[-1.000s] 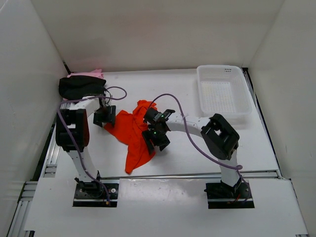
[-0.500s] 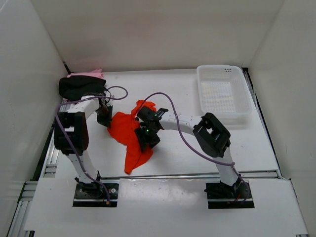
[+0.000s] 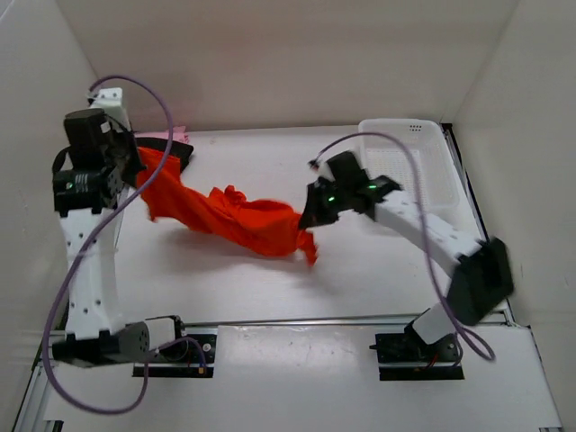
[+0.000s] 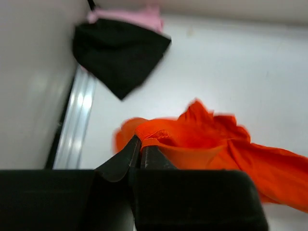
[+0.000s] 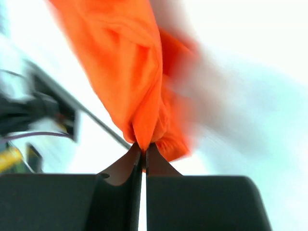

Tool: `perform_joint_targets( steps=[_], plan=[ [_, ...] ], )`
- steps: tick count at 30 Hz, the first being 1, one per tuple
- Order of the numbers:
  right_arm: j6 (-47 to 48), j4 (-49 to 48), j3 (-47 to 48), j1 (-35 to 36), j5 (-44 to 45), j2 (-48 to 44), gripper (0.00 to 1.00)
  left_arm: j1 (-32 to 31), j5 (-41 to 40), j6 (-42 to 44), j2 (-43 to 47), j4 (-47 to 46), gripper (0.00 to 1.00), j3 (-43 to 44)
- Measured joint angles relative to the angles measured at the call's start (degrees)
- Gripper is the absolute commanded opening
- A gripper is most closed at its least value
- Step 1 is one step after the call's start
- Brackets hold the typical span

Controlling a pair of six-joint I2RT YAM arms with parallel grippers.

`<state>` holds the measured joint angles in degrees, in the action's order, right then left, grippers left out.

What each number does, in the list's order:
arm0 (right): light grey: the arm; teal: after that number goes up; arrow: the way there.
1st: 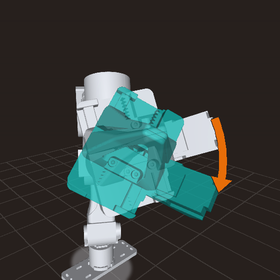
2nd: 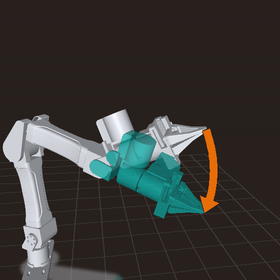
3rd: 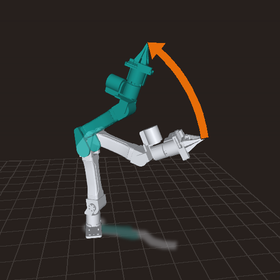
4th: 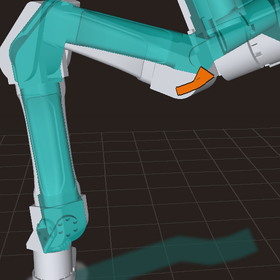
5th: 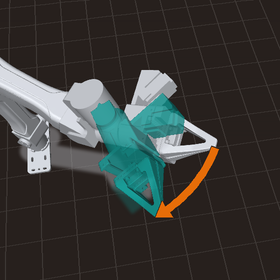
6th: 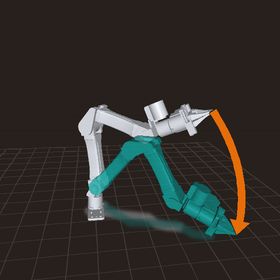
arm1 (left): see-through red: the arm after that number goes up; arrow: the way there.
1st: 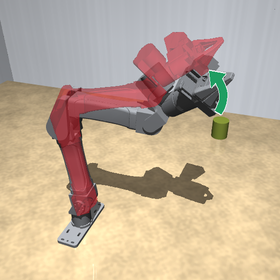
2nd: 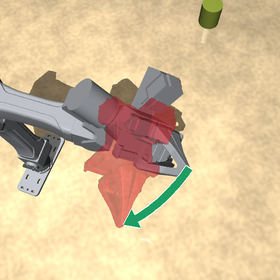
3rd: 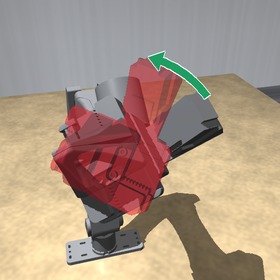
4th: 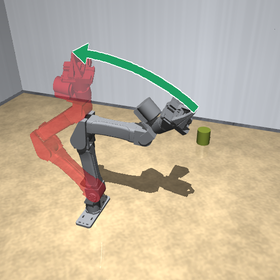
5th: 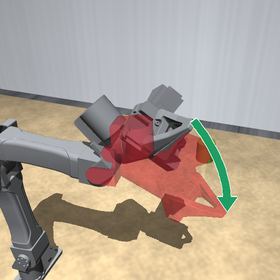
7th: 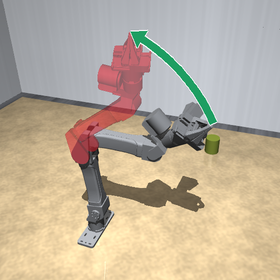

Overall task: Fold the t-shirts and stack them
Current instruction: Flatten out the tshirt

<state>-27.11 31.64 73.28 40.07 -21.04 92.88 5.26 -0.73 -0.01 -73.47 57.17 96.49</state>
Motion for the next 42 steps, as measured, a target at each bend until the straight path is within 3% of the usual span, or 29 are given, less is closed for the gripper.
perform_joint_targets(
  steps=[4,7,20,24,28,30,32,34,36,38,39,42],
  plan=[
    [1.64,-1.57,0.13,-9.60,-2.71,-18.53,0.00,0.15,-5.18,0.04,6.99,-1.11,0.10,5.07],
    [2.47,-0.61,-0.02,-14.91,-3.93,-24.70,0.00,0.15,-7.67,0.02,10.12,-2.34,0.10,5.70],
    [3.67,8.70,-0.37,-24.83,-6.69,-26.25,0.00,-0.13,-13.16,0.02,6.62,-4.52,0.10,8.96],
    [3.63,8.57,0.31,-23.06,-9.68,-25.83,0.00,-0.13,-14.43,0.02,5.01,-7.04,0.10,13.53],
    [3.85,6.88,0.07,-8.50,-10.56,-21.66,0.03,-0.13,-15.06,0.02,-0.39,-9.70,0.10,22.10],
    [4.17,5.27,1.36,2.36,-10.51,-16.37,0.11,-0.59,-13.20,0.04,-5.51,-10.97,0.10,29.35],
    [4.66,4.44,6.01,11.96,-10.86,-8.39,0.49,-2.08,-9.18,0.02,-11.69,-12.90,0.10,36.79],
    [5.64,3.96,12.13,17.88,-10.75,-1.60,0.71,-5.16,-3.48,0.04,-16.41,-14.23,0.10,40.87],
    [6.32,2.43,15.82,21.24,-9.51,1.81,0.78,-9.46,3.48,0.04,-19.91,-14.86,0.19,42.18],
    [6.12,0.68,13.38,21.51,-7.04,-0.42,0.85,-14.05,10.93,0.09,-21.86,-14.73,0.27,39.93],
    [5.53,-0.09,10.40,20.52,-5.46,-3.23,0.87,-15.80,14.01,0.22,-22.45,-14.10,0.46,38.45],
    [2.84,-1.88,-3.15,13.18,-0.26,-16.48,0.93,-22.03,21.24,0.39,-23.98,-10.32,0.88,33.62]
  ],
)
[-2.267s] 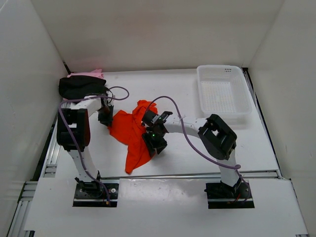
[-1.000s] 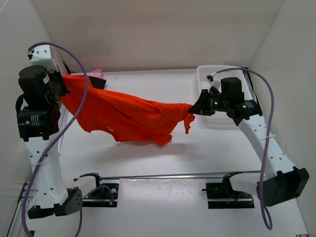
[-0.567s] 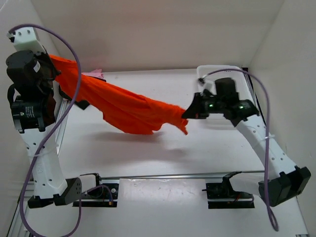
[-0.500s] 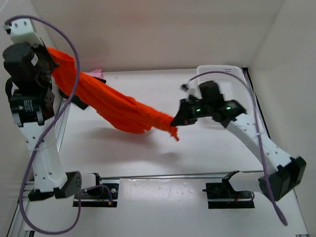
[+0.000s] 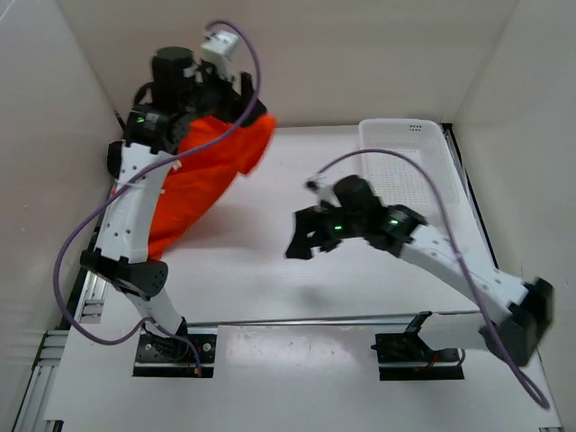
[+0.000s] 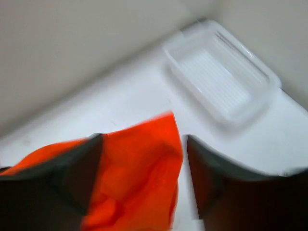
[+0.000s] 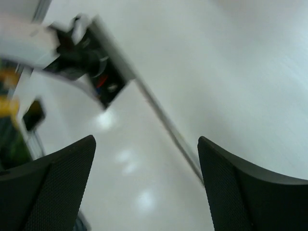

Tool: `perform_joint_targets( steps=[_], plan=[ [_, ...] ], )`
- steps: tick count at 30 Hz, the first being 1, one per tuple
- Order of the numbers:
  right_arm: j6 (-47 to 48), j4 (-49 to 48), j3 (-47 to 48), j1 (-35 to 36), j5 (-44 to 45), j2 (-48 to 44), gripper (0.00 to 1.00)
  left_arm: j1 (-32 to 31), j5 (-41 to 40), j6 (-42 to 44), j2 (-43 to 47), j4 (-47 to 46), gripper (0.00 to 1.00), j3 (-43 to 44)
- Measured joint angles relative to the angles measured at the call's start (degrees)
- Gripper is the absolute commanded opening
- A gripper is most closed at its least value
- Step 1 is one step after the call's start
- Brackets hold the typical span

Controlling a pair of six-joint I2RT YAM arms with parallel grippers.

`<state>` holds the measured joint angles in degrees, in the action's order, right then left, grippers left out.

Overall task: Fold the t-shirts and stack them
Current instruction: Flatten out the tshirt

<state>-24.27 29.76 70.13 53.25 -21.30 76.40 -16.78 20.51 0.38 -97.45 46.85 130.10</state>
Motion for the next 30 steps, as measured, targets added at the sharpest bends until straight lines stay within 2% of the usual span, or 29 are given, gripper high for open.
perform_joint_targets(
  steps=[1,5,8,10,12,13,14,19,22,26,30],
  plan=[
    [-1.20,0.20,-4.04,-3.50,2.25,-4.87,0.94,-2.08,1.46,-0.28,-0.57,2.45,1.00,-1.16],
    [-4.76,1.20,-13.97,-13.14,10.03,-19.54,0.97,-9.66,3.91,-0.46,-0.79,10.23,1.00,-7.80],
    [-5.84,1.95,-15.63,-16.44,12.33,-22.18,0.97,-12.02,1.03,-0.46,3.63,13.14,1.00,-18.10],
    [-6.43,1.84,-15.34,-17.97,13.27,-19.82,0.95,-11.82,-6.60,-0.37,8.83,13.27,1.00,-26.36],
    [-7.04,2.51,-13.94,-18.75,14.10,-14.75,0.94,-10.29,-14.56,-0.35,14.47,11.93,0.95,-33.75],
    [-7.30,3.17,-12.52,-18.86,14.40,-11.34,0.92,-8.50,-18.67,-0.37,17.44,11.39,0.88,-37.22],
    [-7.52,3.34,-10.78,-18.84,14.60,-7.15,0.92,-6.03,-22.29,-0.37,20.06,10.78,0.86,-40.11],
    [-8.70,5.79,4.39,-16.41,16.90,14.82,0.91,13.55,-33.64,-0.37,27.93,2.60,0.84,-53.72],
    [-8.83,7.54,16.87,-13.75,19.93,27.58,0.92,21.62,-36.98,-0.35,28.87,-0.63,0.87,-61.26],
    [-8.02,11.26,34.62,-9.90,25.24,45.03,0.92,28.52,-38.36,-0.35,28.98,-2.60,0.90,-69.46],
    [-6.29,13.97,39.60,-6.62,27.63,54.93,0.92,32.94,-37.99,-0.31,30.75,-3.13,0.94,-72.06]
  ],
)
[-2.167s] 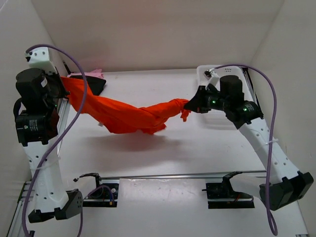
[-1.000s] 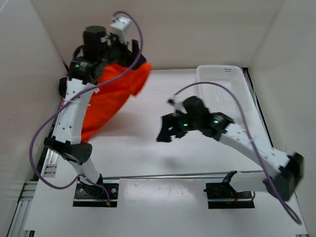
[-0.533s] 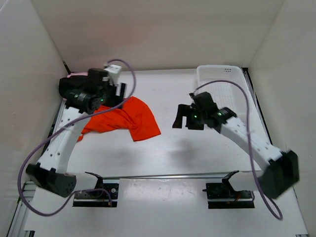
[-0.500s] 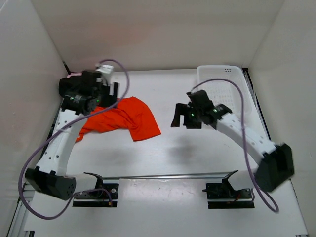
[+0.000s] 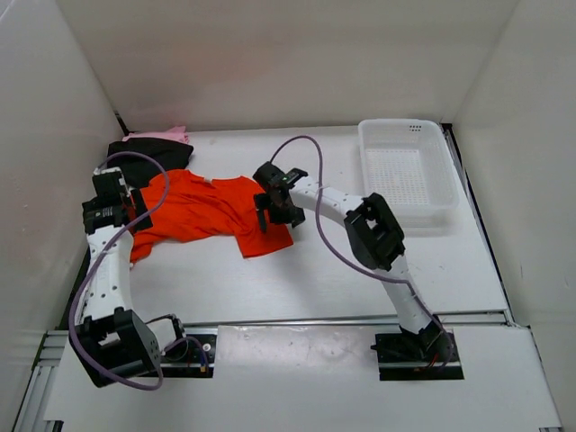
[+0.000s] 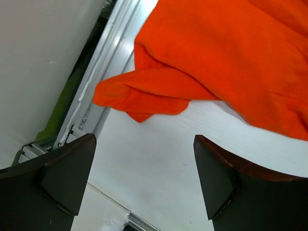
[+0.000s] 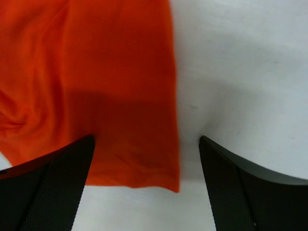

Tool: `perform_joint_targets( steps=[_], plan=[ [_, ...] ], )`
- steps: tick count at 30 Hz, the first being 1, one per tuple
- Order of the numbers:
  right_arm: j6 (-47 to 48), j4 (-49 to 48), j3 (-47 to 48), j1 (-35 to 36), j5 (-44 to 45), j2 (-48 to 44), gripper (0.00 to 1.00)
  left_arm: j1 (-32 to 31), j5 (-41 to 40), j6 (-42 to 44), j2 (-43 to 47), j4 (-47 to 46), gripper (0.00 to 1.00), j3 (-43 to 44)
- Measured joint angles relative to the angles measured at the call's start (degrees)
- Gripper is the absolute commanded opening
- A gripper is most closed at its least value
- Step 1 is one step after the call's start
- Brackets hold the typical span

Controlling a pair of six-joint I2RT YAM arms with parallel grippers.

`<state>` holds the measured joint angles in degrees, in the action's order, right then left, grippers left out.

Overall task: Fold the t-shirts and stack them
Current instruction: Flatten out the tshirt

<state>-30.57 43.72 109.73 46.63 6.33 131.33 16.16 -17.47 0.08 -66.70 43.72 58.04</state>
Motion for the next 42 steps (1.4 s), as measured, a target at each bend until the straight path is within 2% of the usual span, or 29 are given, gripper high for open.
perform_joint_targets(
  steps=[1,2,4,5,6,7,11,16,19,22,26,32,33,38,42],
  plan=[
    [0.72,1.40,0.46,0.68,1.42,0.94,0.88,0.68,-0.02,-0.07,0.85,-0.28,0.94,-0.24],
    [0.96,1.77,0.59,1.29,1.70,0.92,0.74,1.05,0.00,-0.07,1.70,-0.48,0.94,-0.31],
    [1.14,2.67,0.42,2.32,1.44,0.98,0.52,1.33,0.02,-0.04,3.17,-1.11,0.94,-0.35],
    [1.44,3.08,0.11,2.47,1.07,0.94,0.24,1.36,0.11,-0.04,3.63,-1.40,0.94,-0.35],
    [1.57,3.02,-0.81,2.49,0.76,0.55,0.09,1.36,0.22,-0.04,3.96,-1.73,0.94,-0.35],
    [1.36,2.91,-1.92,2.43,0.33,-0.04,0.00,1.36,0.55,-0.04,4.09,-1.95,0.94,-0.35],
    [-0.24,-0.44,-13.27,1.18,-2.49,-6.88,0.00,1.36,2.40,-0.02,4.13,-1.97,0.94,-0.35],
    [-1.51,-3.43,-39.50,-1.29,-3.10,-25.22,0.00,1.33,5.81,-0.04,4.13,-1.60,0.94,-0.35],
    [-2.54,0.57,-53.51,-1.51,-0.35,-39.36,0.00,0.37,9.11,-0.04,4.11,-0.68,0.95,-0.35],
    [-4.37,5.77,-61.70,0.57,1.75,-51.10,0.00,-2.36,12.66,-0.04,2.73,0.11,0.95,0.13],
    [-6.62,7.93,-66.10,2.54,2.03,-57.99,0.00,-8.83,15.91,-0.07,-3.76,1.38,0.95,3.30],
    [-7.23,5.77,-66.55,2.58,1.88,-55.36,0.00,-21.62,18.16,-0.04,-20.22,3.02,0.95,15.10],
    [-7.17,5.51,-66.55,2.58,1.92,-54.60,0.00,-22.53,19.06,-0.04,-23.02,2.91,0.95,17.79],
    [-6.56,4.48,-66.55,2.58,1.99,-52.46,0.00,-23.87,21.51,-0.09,-38.71,2.75,0.82,33.40],
    [-6.54,4.00,-66.55,2.58,1.97,-52.46,0.00,-24.83,20.61,-0.09,-46.75,3.41,0.80,36.20]
  ],
)
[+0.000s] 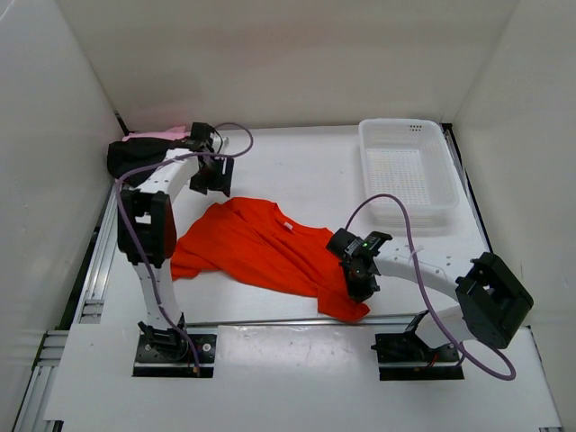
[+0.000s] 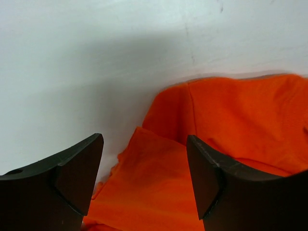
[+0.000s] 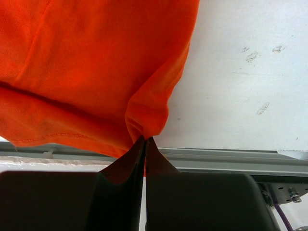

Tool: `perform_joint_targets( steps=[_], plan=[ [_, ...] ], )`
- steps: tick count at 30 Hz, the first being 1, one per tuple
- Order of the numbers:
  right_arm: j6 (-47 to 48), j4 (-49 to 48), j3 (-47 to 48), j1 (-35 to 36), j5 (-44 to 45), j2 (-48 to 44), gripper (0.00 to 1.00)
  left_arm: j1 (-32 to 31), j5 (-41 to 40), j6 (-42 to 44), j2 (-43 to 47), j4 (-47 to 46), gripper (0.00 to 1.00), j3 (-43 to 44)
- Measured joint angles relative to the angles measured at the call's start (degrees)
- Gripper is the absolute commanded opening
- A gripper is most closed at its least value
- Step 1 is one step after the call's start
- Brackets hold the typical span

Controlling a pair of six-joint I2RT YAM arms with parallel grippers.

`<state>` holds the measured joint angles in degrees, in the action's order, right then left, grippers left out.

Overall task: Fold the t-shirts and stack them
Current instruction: Flatten out the tshirt

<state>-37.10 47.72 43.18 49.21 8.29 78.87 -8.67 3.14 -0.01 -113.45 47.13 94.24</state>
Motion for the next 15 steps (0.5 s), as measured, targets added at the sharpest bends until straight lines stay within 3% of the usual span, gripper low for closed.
perform_joint_targets(
  steps=[2,11,15],
  plan=[
    [0.00,-0.24,0.00,0.00,-0.02,0.00,0.00,-1.07,-0.70,0.02,-2.45,1.38,0.80,-0.04],
    [-0.02,-0.37,0.00,0.00,0.02,-0.02,0.00,-3.43,-4.52,0.00,-5.07,3.48,0.49,-0.07],
    [0.00,-0.37,0.00,0.00,0.24,-0.02,0.00,-2.89,-5.33,0.00,-4.35,3.85,0.43,-1.73]
  ],
)
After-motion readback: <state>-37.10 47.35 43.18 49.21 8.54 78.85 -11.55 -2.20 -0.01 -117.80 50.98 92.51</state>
